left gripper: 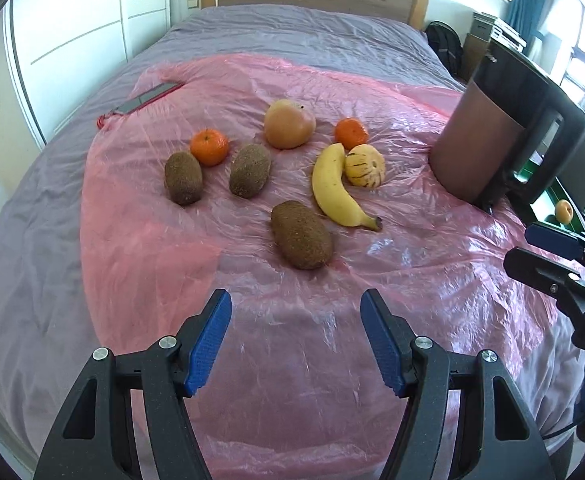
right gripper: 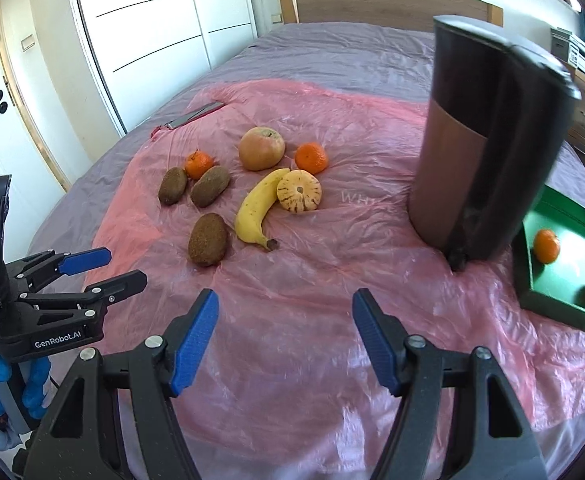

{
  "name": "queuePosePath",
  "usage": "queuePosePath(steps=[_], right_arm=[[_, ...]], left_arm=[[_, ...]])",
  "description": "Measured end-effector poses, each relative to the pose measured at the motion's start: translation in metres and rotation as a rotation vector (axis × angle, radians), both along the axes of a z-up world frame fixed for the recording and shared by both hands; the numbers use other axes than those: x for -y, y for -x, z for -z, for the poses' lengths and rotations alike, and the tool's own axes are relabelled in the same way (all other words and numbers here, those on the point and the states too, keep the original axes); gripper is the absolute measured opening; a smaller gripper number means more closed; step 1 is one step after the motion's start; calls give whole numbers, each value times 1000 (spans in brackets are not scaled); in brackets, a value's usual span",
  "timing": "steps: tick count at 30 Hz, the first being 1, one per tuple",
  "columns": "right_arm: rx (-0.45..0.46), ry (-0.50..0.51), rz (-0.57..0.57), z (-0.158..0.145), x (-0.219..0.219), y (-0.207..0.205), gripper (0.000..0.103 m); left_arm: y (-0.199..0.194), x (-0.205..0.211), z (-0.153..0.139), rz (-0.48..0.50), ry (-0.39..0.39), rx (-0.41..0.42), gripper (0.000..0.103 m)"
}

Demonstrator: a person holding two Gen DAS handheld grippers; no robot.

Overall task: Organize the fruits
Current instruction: 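Move both open tools back over the remaining fruit, then close the left tool on the large kiwi while the right tool grasps the striped fruit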

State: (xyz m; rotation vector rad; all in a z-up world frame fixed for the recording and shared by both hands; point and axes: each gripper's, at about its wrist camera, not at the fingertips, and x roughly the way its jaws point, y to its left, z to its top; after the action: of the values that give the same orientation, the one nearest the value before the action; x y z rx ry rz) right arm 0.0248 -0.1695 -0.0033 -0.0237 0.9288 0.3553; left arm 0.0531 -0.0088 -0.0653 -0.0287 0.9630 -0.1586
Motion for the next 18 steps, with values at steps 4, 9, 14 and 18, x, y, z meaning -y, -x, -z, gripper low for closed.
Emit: queuePosePath(steps=[4, 9, 14, 18], right_arm=[[-1, 12, -23, 8, -6, -22, 102], [-9, 14, -43, 19, -12, -45, 102], [-14, 10, -48, 29, -14, -62, 102], [-13, 12, -50, 35, -15, -75, 102]], left_arm=[[-19, -2, 8, -23, 30, -25, 61], [-42, 5, 20, -31, 32, -45, 61], [-60, 9, 34, -51, 28, -74, 61], [-70, 13, 45, -64, 35, -102, 61]])
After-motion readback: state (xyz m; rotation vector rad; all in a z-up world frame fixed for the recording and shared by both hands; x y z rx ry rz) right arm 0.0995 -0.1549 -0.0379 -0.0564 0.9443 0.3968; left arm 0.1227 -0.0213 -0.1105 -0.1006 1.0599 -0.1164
